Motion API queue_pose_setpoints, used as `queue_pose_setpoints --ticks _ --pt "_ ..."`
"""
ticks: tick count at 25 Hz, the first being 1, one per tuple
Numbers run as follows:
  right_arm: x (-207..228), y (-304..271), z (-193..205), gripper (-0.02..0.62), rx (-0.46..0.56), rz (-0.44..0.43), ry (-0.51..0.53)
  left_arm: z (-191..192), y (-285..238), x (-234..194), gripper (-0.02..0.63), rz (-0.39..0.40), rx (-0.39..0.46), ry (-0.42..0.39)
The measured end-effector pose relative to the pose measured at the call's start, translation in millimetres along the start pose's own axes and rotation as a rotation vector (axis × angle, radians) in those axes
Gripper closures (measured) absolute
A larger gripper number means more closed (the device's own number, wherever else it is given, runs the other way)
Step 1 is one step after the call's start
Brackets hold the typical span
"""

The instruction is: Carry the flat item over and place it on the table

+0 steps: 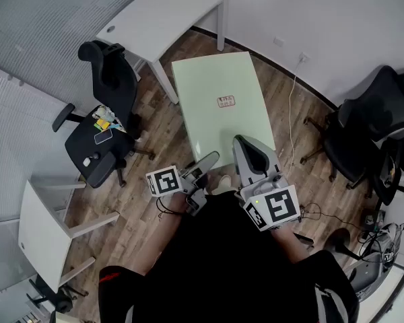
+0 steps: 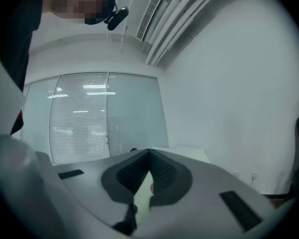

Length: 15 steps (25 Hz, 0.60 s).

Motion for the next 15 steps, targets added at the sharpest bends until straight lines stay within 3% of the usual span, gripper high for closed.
queue_pose_setpoints --ticks 10,15 --pt "5 11 8 0.595 -0.030 0.044 -0.017 11 0 1 0.325 0.007 0.013 0.077" --pt "18 16 7 0.595 -0.029 0.040 -0.015 15 -14 -2 0.325 -0.004 -0.016 0.017"
Point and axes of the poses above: the fingertips, and each gripper's own axes: y backward along the fingers, x to its right, z out of its underside, the point moved 3 cm from there along y, backward along the fingers, and after that the axes turned 14 degrees about z, right-handed, at the moved point
